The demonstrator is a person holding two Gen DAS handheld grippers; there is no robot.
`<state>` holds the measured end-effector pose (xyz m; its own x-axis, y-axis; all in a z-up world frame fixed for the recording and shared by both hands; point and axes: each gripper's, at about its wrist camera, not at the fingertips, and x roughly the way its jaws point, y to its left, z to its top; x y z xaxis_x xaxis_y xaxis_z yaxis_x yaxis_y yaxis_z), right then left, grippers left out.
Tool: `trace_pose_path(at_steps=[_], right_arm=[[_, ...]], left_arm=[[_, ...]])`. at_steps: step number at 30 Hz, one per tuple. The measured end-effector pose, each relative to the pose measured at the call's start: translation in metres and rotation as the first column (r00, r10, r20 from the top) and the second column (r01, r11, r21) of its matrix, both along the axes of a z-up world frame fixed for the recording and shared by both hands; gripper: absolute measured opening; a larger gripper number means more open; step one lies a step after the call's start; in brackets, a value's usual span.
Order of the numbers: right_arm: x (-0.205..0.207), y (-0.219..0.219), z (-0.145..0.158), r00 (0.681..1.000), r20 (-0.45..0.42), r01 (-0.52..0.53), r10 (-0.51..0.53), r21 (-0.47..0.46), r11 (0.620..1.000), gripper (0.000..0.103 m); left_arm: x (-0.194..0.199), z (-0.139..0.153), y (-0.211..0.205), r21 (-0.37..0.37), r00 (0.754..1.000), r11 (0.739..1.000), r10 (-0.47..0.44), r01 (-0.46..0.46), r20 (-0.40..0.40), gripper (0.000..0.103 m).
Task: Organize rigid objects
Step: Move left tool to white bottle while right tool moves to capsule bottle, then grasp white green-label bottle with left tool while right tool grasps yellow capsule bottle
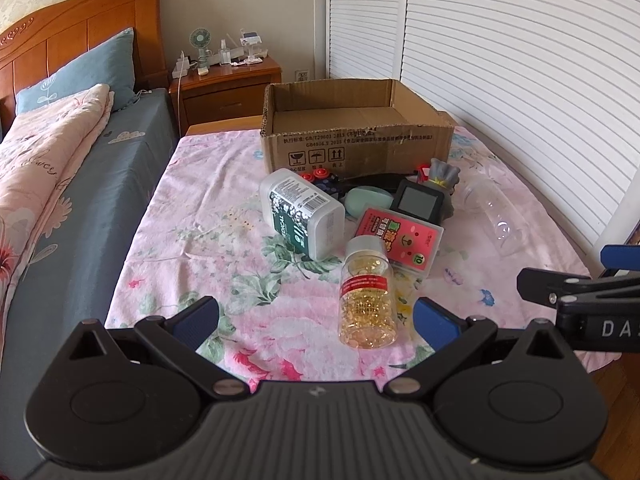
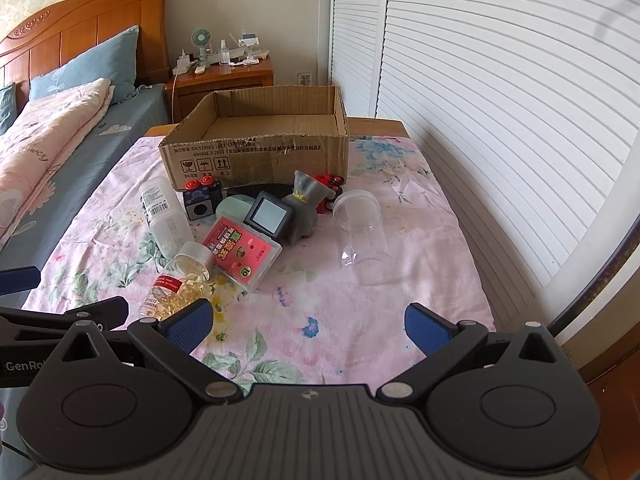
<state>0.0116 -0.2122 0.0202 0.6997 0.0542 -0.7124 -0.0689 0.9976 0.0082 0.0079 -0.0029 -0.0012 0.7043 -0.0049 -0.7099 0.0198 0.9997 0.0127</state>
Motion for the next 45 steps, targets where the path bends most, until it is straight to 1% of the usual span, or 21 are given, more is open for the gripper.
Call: trace_pose_path(at_steps=[4, 9, 13, 15, 18, 21, 26, 31, 38, 45], right_arm=[[0.004, 0.001, 0.001, 1.000, 0.005, -0.012, 0.012, -0.010, 1.000, 0.103], [0.009, 0.002, -0.001, 1.000, 0.010, -0.022, 0.022, -0.014, 1.000, 0.103], [0.012, 0.002, -0.003, 0.999, 0.019, -0.037, 0.038, -0.011, 0.999, 0.103], [0.013, 0.002, -0.005, 0.998, 0.030, -0.058, 0.058, -0.011, 0.998, 0.103], [0.013, 0.003, -0.008, 0.992, 0.053, -0.117, 0.117, -0.006, 0.993, 0.103], [0.015, 0.003, -0.013, 0.985, 0.057, -0.163, 0.163, -0.010, 0.987, 0.103], [0.020, 0.005, -0.024, 0.980, 0.047, -0.193, 0.194, -0.029, 0.981, 0.103], [0.028, 0.006, -0.033, 0.975, 0.033, -0.218, 0.218, -0.004, 0.976, 0.103], [0.039, 0.013, -0.042, 0.964, 0.028, -0.264, 0.264, -0.011, 0.964, 0.103], [0.052, 0.017, -0.052, 0.962, -0.003, -0.273, 0.273, -0.020, 0.962, 0.103]], left_arm=[[0.003, -0.002, 0.001, -0.006, 1.000, 1.000, -0.019, 0.019, -0.003, 0.102], [0.009, -0.004, 0.000, 0.003, 0.999, 0.999, -0.040, 0.040, 0.003, 0.102], [0.015, -0.007, 0.002, -0.016, 0.998, 0.998, -0.058, 0.058, 0.006, 0.102], [0.017, -0.009, 0.004, -0.021, 0.997, 0.997, -0.073, 0.073, 0.010, 0.102], [0.020, -0.014, 0.005, -0.009, 0.996, 0.996, -0.089, 0.089, 0.006, 0.102], [0.024, -0.019, 0.008, 0.003, 0.995, 0.995, -0.103, 0.103, 0.009, 0.102], [0.035, -0.028, 0.022, -0.027, 0.993, 0.993, -0.115, 0.115, 0.012, 0.102], [0.056, -0.032, 0.033, 0.006, 0.990, 0.990, -0.141, 0.141, 0.031, 0.102], [0.092, -0.047, 0.043, 0.072, 0.967, 0.969, -0.241, 0.235, 0.080, 0.102], [0.121, -0.063, 0.048, 0.072, 0.931, 0.937, -0.347, 0.341, 0.112, 0.102]])
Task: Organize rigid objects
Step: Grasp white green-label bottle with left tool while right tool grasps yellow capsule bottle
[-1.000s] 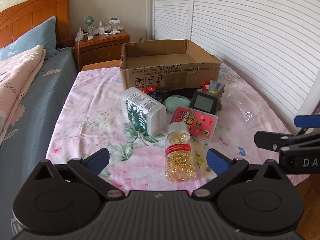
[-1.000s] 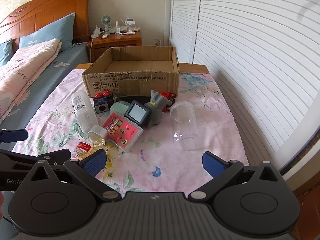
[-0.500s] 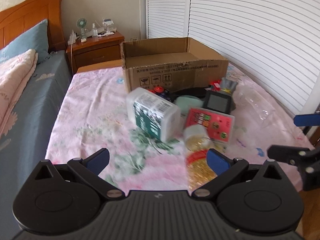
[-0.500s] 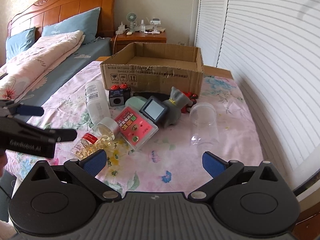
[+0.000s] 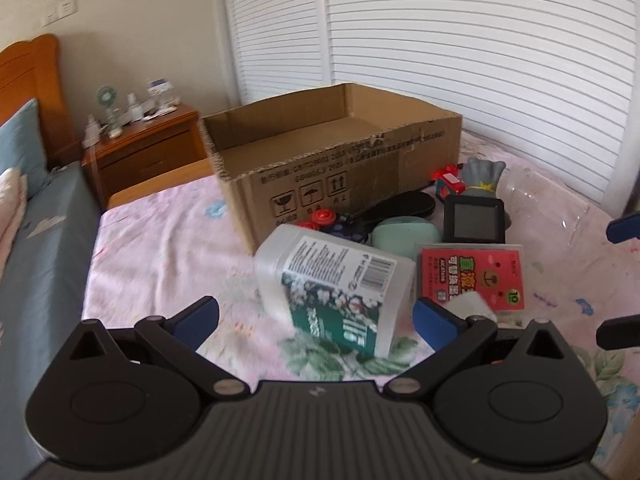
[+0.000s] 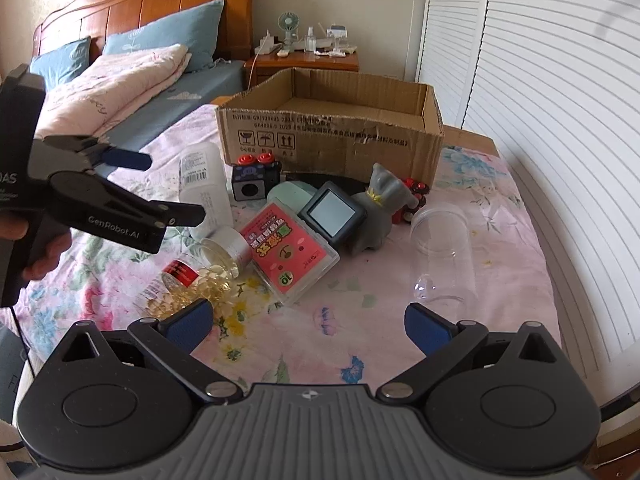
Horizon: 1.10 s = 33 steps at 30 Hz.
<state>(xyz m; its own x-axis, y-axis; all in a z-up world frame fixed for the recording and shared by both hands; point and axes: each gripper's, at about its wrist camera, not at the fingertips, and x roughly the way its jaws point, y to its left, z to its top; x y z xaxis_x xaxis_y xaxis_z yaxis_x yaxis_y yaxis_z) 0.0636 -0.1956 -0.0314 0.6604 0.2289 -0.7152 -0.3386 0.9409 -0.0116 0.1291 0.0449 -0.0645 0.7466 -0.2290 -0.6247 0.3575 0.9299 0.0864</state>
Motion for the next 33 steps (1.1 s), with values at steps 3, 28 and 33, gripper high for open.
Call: trace_pose_path(at_steps=[3, 28, 33], right_arm=[[0.004, -0.001, -0.001, 1.000, -0.011, 0.000, 0.000, 0.006, 1.000, 0.103], [-0.004, 0.021, -0.004, 0.978, -0.027, -0.208, 0.208, 0.010, 0.978, 0.103], [0.005, 0.033, -0.001, 0.957, -0.008, -0.289, 0.290, 0.029, 0.957, 0.103]], left_arm=[[0.007, -0.004, 0.000, -0.009, 0.999, 0.999, -0.042, 0.042, 0.020, 0.102], [-0.028, 0.004, 0.026, 0.026, 0.985, 0.992, 0.126, -0.124, -0.121, 0.091], [-0.031, 0.000, 0.031, -0.027, 0.984, 0.987, 0.156, -0.159, -0.088, 0.092]])
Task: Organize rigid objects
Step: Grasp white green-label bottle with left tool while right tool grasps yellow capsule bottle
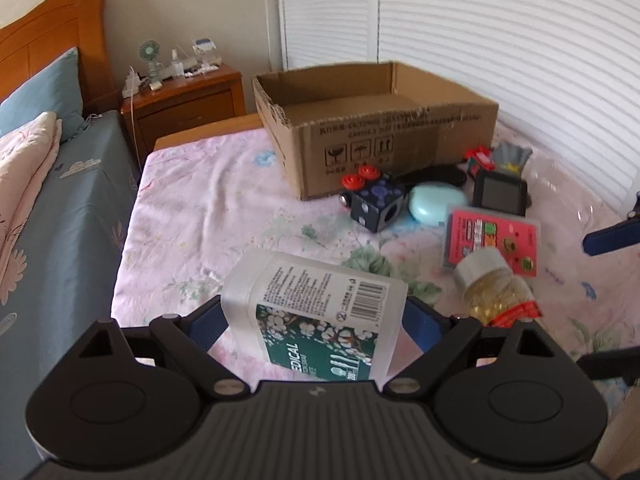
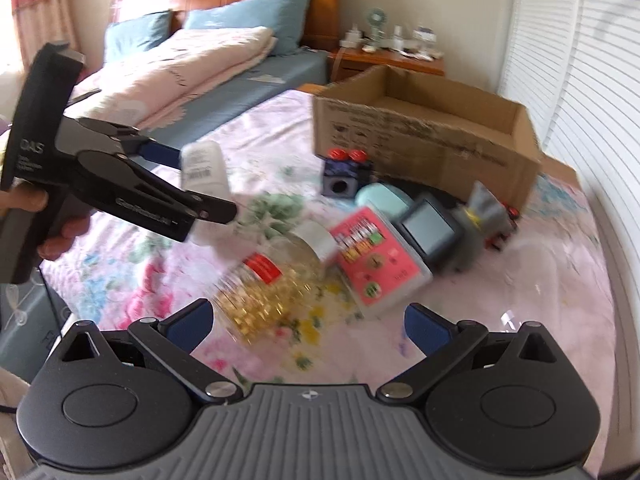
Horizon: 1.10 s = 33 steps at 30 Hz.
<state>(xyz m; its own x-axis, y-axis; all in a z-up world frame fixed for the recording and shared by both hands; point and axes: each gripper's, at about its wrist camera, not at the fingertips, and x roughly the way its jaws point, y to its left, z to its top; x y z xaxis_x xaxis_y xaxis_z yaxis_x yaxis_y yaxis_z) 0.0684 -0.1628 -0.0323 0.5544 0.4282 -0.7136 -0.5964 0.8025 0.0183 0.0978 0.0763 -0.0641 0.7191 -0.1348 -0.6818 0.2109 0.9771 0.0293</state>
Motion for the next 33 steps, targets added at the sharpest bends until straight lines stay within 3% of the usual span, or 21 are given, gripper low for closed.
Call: trace_pose_path(at_steps=[6, 16, 20, 25, 33], right_arm=[[0.023, 0.015, 0.002, 0.993, -0.010, -0.120, 0.121, 0.029, 0.992, 0.103], [0.054, 0.051, -0.010, 0.952, -0.070, -0.301, 0.298, -0.029, 0.953, 0.103], [0.045, 0.049, -0.015, 0.953, -0.107, -0.291, 0.283, -0.064, 0.955, 0.103], [0.017, 0.040, -0.021, 0.950, -0.196, -0.254, 0.241, -0.042, 0.966, 0.103], [0.001, 0.057, -0.039, 0.988, -0.140, -0.080, 0.058, -0.158, 0.984, 0.103]], left_arm=[[0.000, -0.003, 0.004, -0.052, 0.999, 0.998, 0.031, -0.029, 0.028, 0.095], [-0.017, 0.002, 0.021, -0.117, 1.000, 0.993, 0.024, -0.023, 0.011, 0.097], [-0.023, 0.002, 0.025, -0.112, 1.000, 0.993, 0.029, -0.028, 0.010, 0.098], [-0.029, -0.001, 0.024, -0.102, 1.000, 0.995, 0.005, -0.005, 0.008, 0.098], [-0.033, -0.015, 0.020, -0.093, 1.000, 0.996, -0.014, 0.012, -0.020, 0.099]])
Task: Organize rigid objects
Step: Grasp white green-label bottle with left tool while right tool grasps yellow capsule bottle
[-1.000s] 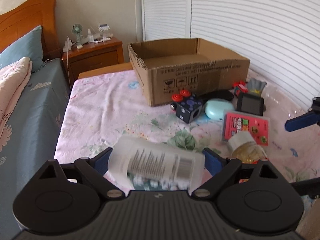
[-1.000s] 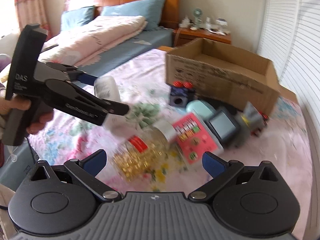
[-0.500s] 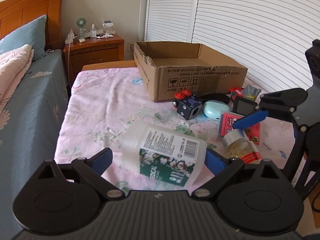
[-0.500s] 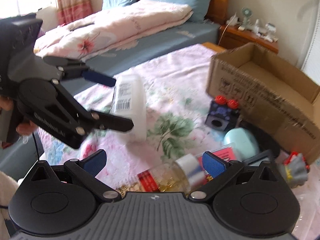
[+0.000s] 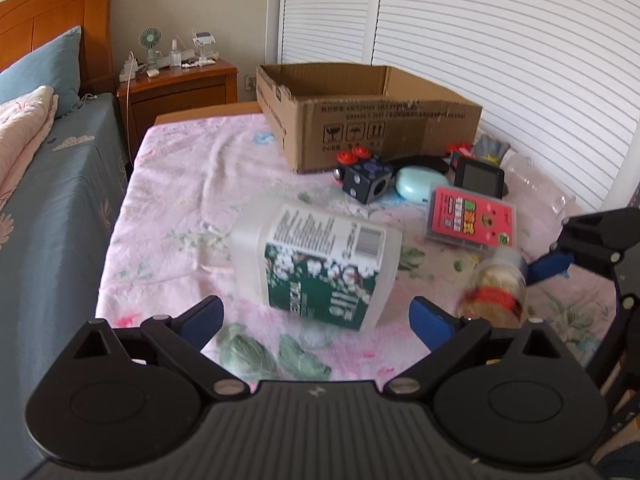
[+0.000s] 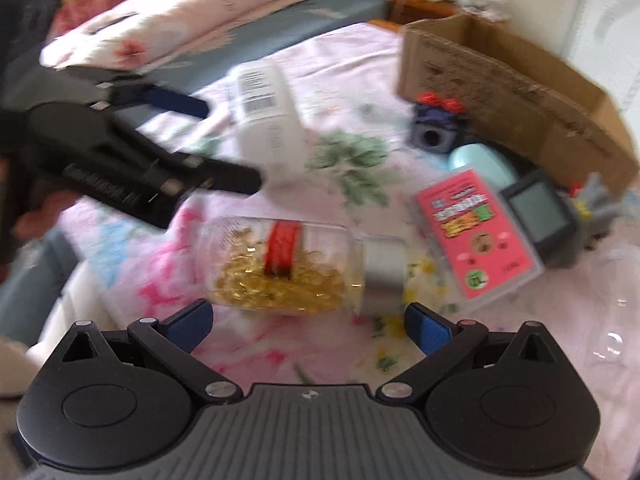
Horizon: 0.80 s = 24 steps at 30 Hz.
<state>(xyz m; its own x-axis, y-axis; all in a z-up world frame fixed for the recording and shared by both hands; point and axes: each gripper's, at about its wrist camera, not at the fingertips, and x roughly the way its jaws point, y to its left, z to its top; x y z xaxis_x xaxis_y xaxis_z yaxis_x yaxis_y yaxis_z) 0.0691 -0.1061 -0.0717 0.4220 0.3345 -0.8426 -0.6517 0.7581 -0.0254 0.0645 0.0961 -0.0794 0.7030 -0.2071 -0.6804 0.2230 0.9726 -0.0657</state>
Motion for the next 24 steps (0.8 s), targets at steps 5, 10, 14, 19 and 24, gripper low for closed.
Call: trace_pose_path(at_steps=[5, 10, 14, 19, 24], right_arm=[[-0.012, -0.003, -0.001, 0.999, 0.029, -0.020, 0.019, 0.025, 0.999, 0.103], [-0.017, -0.005, -0.002, 0.998, 0.057, -0.007, 0.004, 0.049, 0.999, 0.103], [-0.019, -0.005, -0.002, 0.997, 0.075, 0.003, -0.008, 0.062, 0.998, 0.103], [-0.019, -0.007, -0.003, 0.995, 0.098, 0.003, -0.011, 0.083, 0.997, 0.103], [-0.019, -0.007, -0.004, 0.993, 0.114, 0.012, -0.023, 0.094, 0.996, 0.103]], left_arm=[[0.002, -0.014, 0.003, 0.000, 0.999, 1.000, 0.021, -0.021, -0.044, 0.099], [-0.002, -0.019, 0.001, 0.052, 1.000, 0.999, -0.005, 0.005, -0.009, 0.102], [0.001, -0.019, 0.002, 0.049, 1.000, 0.999, -0.014, 0.014, -0.006, 0.102], [0.001, -0.014, 0.003, 0.044, 0.998, 0.999, -0.016, 0.013, 0.057, 0.102], [0.007, -0.009, -0.004, 0.084, 0.993, 0.995, -0.060, 0.052, 0.098, 0.102]])
